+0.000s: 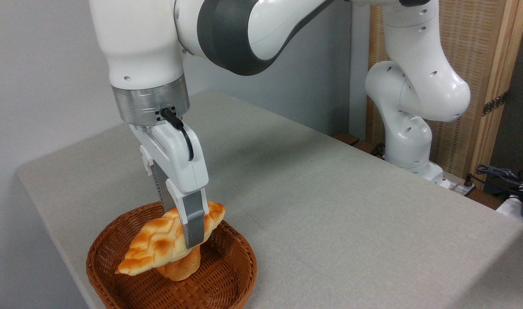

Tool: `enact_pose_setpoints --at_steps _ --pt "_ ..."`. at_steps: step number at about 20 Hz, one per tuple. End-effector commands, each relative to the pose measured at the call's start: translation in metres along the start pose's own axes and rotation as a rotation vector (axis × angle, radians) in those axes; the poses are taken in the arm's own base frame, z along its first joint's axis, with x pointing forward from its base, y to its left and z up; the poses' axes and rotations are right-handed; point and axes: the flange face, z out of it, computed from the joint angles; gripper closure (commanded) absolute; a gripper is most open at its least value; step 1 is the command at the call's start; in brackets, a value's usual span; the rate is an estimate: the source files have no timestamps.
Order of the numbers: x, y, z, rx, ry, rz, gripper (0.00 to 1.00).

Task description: Put bread into the basket

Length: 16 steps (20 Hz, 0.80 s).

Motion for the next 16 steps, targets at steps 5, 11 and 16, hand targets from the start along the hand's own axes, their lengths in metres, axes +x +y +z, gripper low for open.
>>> enact_pose_setpoints --at_steps 5,11,16 --pt "-0.005 -0.004 -0.008 0.015 0.009 -0.024 0.0" --pt "-0.015 0.011 -0.066 0.042 0.107 -0.072 0.0" --pt "-0.051 0.069 -0.113 -0.013 0.146 -0.08 0.0"
